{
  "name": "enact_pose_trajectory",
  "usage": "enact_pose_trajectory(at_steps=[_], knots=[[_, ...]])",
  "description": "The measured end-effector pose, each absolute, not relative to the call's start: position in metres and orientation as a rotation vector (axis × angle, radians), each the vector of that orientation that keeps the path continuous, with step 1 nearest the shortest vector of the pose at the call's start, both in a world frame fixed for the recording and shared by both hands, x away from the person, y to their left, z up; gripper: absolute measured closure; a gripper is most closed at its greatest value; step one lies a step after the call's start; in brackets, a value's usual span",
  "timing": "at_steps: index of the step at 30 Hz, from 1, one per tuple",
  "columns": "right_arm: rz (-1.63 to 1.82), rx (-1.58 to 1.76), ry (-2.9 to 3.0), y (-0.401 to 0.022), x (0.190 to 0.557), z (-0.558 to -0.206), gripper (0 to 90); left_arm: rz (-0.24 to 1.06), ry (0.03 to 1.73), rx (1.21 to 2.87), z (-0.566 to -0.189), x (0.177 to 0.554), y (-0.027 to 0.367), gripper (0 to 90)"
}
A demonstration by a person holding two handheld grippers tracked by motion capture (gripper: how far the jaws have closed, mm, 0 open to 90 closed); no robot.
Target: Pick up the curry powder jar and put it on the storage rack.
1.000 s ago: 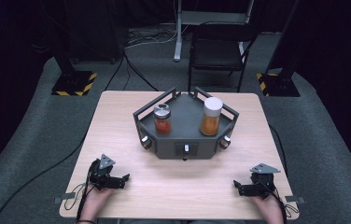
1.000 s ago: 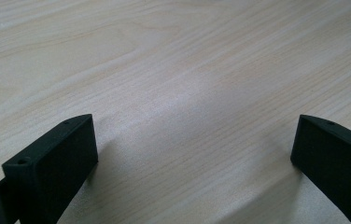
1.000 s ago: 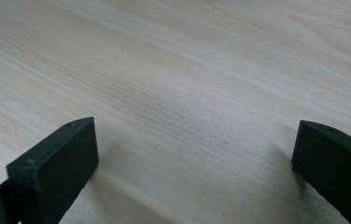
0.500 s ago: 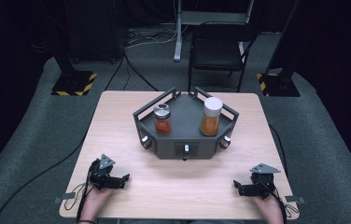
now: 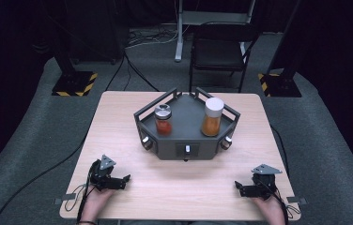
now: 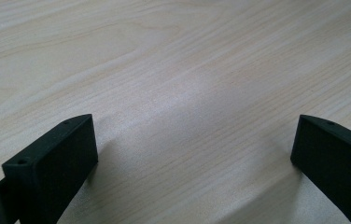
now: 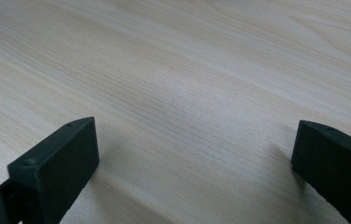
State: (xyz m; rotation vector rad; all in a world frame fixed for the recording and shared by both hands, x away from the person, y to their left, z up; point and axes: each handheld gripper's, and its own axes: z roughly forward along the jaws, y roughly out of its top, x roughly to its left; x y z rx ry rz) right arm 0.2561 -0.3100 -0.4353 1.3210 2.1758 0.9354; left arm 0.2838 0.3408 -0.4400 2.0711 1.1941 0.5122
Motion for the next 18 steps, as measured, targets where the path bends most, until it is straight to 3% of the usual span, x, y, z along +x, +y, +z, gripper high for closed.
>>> enact_pose_trajectory(at_steps=[18], knots=[[0.929, 1.333, 2.166, -0.3079, 0.2551, -0.4351, 0.0, 0.512, 1.194, 2.071, -0.4399, 0.2839, 0.3408, 0.2]])
